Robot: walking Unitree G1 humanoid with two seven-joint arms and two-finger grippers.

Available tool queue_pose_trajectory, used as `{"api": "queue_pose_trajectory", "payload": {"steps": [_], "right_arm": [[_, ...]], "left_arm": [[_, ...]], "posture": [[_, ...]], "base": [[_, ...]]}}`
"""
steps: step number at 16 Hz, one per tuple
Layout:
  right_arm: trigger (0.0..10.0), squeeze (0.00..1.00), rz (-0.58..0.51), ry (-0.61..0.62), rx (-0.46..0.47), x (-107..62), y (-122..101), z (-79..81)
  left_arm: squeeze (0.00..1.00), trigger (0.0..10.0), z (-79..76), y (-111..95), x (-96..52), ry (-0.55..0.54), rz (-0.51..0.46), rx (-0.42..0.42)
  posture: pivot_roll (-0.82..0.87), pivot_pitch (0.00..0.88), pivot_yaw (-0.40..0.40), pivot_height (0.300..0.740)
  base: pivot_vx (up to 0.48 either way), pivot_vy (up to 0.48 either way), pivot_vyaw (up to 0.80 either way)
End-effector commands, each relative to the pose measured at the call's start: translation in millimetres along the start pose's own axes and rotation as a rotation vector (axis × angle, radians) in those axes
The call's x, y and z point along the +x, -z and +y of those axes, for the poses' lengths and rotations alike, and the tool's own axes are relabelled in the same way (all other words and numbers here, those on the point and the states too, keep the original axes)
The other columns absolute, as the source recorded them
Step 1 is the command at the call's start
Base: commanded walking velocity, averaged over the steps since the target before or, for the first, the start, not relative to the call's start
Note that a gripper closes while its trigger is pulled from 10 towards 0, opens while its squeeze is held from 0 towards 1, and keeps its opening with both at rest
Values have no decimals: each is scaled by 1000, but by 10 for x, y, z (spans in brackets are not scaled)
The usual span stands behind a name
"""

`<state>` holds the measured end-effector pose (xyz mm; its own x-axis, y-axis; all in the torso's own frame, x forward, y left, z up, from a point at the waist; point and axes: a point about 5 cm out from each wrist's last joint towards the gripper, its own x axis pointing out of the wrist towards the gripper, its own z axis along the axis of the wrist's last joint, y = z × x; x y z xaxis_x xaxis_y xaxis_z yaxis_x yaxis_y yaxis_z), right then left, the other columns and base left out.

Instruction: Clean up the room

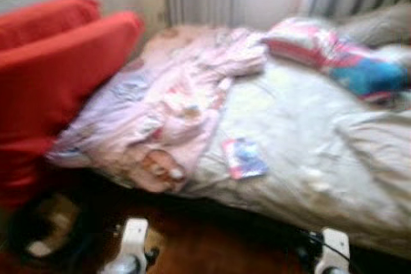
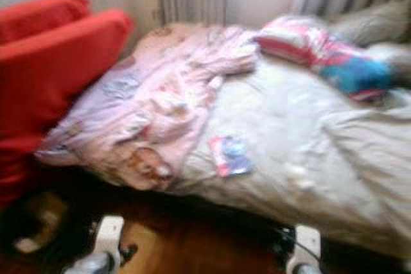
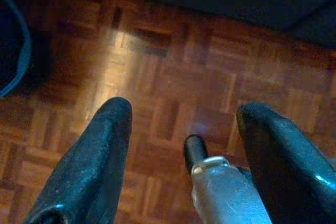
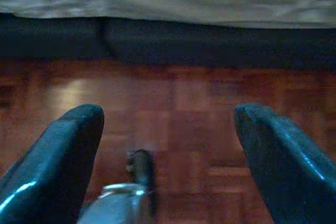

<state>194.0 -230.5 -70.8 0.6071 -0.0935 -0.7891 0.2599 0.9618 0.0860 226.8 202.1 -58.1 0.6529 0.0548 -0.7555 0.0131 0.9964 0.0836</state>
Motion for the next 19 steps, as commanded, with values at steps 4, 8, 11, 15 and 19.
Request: {"api": "queue_pose_trajectory", "payload": {"steps": [4, 8, 11, 15, 19], "right_arm": [[10000, 0, 5, -17, 12, 6, 38, 70], [10000, 0, 1, -17, 17, 6, 35, 73], [10000, 0, 6, -16, 14, 7, 35, 73], [10000, 0, -7, -13, 24, 8, 20, 72], [10000, 0, -11, -15, 27, 8, 14, 70]], "left_arm": [[0, 10000, 60, 126, -24, -20, 40, -16], [0, 10000, 131, 133, -34, -31, 39, -31], [0, 10000, 167, 163, -43, -37, 49, -36], [0, 10000, 156, 170, -43, -40, 51, -42], [0, 10000, 138, 157, -38, -39, 49, -47]], "posture": [[67, 41, -5, 740], [67, 47, -4, 740], [68, 53, -6, 740], [68, 62, -9, 740], [67, 66, -11, 740]], "base": [[0, 0, 0], [0, 0, 0], [0, 0, 0], [66, 0, 0], [288, 0, 0]]}}
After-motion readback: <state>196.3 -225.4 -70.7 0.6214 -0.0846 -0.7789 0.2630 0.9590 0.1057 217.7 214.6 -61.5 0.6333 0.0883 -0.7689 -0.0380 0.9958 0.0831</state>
